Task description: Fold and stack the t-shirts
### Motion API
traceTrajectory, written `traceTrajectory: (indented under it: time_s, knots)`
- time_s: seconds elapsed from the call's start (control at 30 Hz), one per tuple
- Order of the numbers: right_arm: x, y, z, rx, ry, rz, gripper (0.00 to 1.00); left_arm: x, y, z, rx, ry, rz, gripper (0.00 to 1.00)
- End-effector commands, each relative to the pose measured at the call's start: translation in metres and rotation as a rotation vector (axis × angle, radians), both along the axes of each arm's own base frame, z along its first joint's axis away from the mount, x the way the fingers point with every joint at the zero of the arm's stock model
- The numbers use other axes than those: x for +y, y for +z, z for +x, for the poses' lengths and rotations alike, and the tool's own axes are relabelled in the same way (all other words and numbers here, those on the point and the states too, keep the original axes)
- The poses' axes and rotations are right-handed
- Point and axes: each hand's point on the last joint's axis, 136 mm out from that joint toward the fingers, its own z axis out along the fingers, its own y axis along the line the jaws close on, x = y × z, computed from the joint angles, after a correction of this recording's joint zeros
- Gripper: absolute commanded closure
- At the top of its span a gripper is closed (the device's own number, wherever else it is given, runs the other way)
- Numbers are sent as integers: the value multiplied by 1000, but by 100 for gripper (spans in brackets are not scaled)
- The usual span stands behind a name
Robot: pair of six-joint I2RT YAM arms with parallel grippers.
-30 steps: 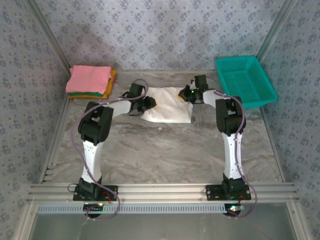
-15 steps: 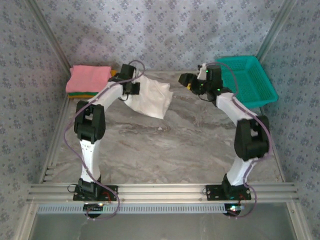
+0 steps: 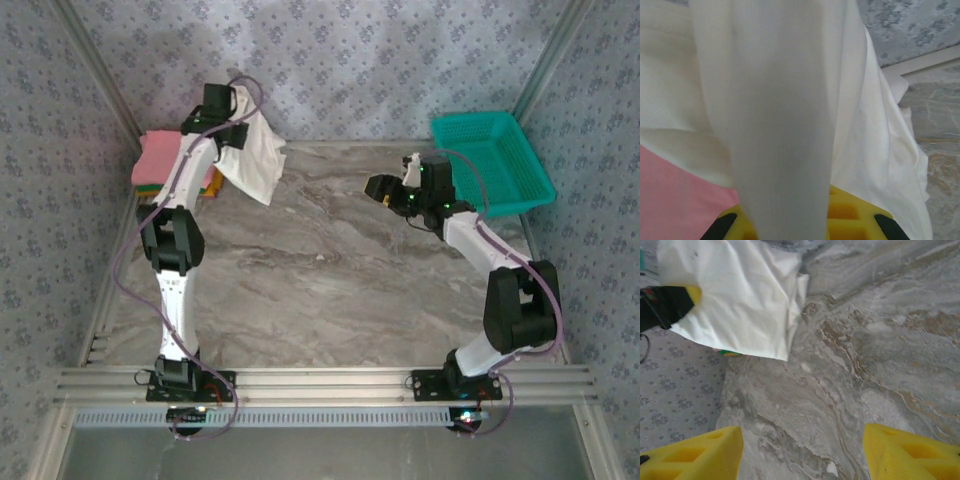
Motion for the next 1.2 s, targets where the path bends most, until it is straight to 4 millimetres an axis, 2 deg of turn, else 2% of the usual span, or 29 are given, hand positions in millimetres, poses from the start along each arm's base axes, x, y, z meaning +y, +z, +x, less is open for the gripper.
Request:
traceTrajectory:
  time_s: [0.0, 0.27, 0.47, 0.57, 0.73, 0.77, 0.8, 0.83, 0.9, 0.93, 1.0, 1.07, 1.13, 1.17]
  knots:
    - [-5, -13, -3, 24, -16, -42, 34, 9, 34, 0, -34, -36, -11, 100]
    - [-3, -40, -6, 96, -18, -42, 35, 46, 81, 8, -131, -41, -82, 100]
    - [5, -50, -10, 119, -10, -56, 37, 83, 93, 15, -181, -51, -191, 100]
    - [7, -48, -10, 123, -12, -53, 37, 103, 87, 15, -176, -61, -223, 100]
    - [7, -39, -12, 116, -15, -64, 37, 161, 55, 20, -137, -2, -205, 100]
    - [8, -37, -12, 114, -12, -64, 37, 174, 46, 23, -133, 20, -209, 97]
    - [10, -34, -13, 111, -7, -65, 36, 186, 35, 26, -127, 37, -207, 80]
    - [10, -33, -13, 110, -5, -71, 36, 196, 26, 29, -124, 61, -195, 59]
    - [10, -29, -13, 104, -7, -80, 37, 227, 6, 34, -111, 159, -116, 68]
    - [10, -29, -13, 105, -7, -81, 37, 240, 5, 35, -118, 210, -79, 57]
    - [10, -21, -13, 92, -9, -84, 36, 275, 22, 28, -164, 377, -30, 20]
    - [8, -15, -13, 77, -18, -103, 35, 297, 56, 11, -229, 481, -105, 10]
    - [4, -10, -11, 45, -21, -136, 33, 317, 93, -10, -305, 548, -281, 2]
    - [2, -8, -10, 32, -24, -150, 32, 324, 112, -23, -334, 569, -374, 2]
